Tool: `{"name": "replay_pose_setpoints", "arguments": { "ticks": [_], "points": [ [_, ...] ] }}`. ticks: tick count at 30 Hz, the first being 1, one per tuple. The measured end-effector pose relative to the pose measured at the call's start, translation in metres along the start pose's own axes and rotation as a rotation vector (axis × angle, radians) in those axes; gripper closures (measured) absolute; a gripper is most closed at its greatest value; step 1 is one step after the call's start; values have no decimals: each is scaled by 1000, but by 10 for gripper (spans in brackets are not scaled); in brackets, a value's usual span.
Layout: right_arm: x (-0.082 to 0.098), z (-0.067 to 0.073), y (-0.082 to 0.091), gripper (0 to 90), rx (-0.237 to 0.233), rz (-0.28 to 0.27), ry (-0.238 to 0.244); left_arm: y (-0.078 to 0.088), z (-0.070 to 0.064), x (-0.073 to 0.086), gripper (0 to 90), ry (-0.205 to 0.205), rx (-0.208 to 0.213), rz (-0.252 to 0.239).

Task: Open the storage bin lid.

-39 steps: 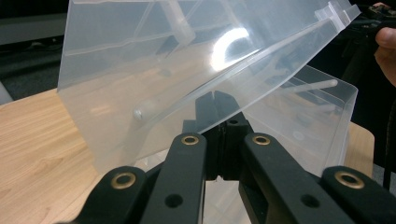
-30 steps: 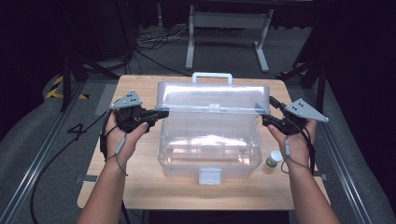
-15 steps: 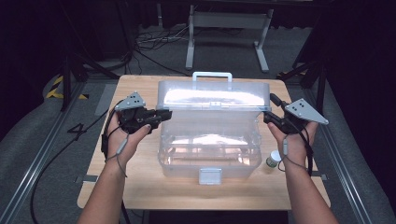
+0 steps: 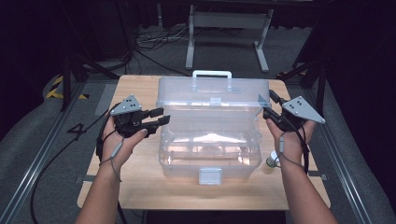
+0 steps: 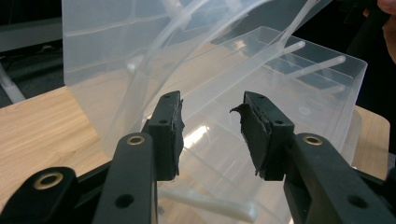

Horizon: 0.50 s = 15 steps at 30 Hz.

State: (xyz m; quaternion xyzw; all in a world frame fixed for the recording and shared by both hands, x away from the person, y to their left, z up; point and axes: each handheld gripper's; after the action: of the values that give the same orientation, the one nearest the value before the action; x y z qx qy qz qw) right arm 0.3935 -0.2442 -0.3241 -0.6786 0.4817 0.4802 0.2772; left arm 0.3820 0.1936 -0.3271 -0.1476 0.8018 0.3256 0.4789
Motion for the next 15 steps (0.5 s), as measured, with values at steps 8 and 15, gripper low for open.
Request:
{"name": "replay_pose_setpoints", "arguments": {
  "ticks": [8, 15],
  "points": [
    [-3, -5, -6, 662, 2, 9, -18, 8, 3, 5, 589, 13, -17, 5],
    [-7, -9, -13, 692, 3, 33, -30, 19, 6, 9, 588, 26, -40, -3]
  ]
}}
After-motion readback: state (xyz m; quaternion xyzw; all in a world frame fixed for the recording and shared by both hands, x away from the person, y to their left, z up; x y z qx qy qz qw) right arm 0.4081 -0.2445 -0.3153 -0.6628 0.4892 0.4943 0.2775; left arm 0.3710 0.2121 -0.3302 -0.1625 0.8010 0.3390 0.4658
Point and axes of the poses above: each handheld gripper's, and its own axes: y roughly backward along the jaws, x roughly out of its underside, z roughly to its left, and after that the axes turned 13 degrees about y, right-handed
